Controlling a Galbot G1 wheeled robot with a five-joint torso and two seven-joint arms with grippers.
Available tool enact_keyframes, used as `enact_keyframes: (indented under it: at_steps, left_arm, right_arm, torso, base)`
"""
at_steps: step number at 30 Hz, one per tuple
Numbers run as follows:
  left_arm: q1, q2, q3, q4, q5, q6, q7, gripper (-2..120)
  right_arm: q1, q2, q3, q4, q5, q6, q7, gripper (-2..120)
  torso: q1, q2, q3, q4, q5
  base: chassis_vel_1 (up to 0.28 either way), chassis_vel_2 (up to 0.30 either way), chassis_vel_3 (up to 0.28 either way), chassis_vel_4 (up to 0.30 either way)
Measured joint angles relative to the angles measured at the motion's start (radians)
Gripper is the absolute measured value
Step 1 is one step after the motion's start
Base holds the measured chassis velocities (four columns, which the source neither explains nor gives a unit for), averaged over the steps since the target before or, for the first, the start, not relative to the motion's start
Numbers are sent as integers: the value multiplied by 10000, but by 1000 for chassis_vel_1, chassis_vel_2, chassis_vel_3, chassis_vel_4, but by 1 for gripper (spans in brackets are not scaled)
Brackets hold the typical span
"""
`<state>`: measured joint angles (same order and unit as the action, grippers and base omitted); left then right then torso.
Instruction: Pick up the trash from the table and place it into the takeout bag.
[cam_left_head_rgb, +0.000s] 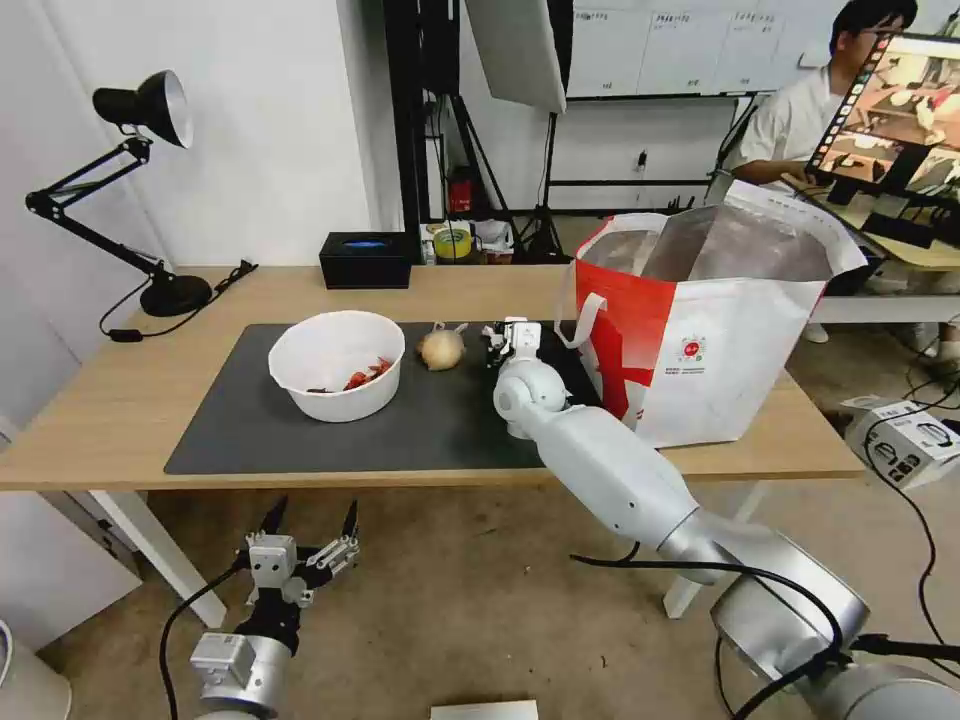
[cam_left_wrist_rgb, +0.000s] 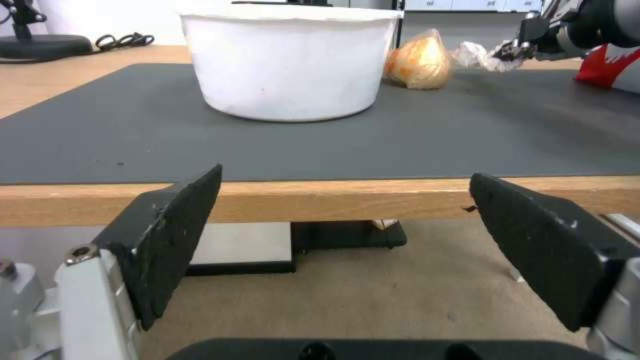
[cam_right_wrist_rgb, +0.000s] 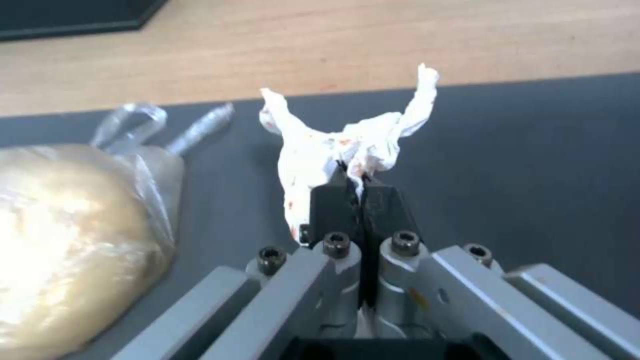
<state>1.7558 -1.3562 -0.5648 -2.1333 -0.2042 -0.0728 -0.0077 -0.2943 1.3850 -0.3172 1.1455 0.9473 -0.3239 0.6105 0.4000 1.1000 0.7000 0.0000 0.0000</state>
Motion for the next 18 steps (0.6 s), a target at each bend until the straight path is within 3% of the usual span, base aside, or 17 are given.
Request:
enact_keyframes:
  at_steps: [10,18]
  left_arm:
    - [7,-81,35,-35,50,-19,0,100]
    - [86,-143,42,-111,131,-22,0,100]
  right_arm:
    - [-197,-562,85,814,-133,442,-690,0]
    - [-490,-1132,116,2608,-281,770,-1304,0]
  torso:
    - [0,-1,0,0,1]
    - [0,0,0,0,-1]
  base:
    - [0,0,0,0]
    - [0,0,0,0]
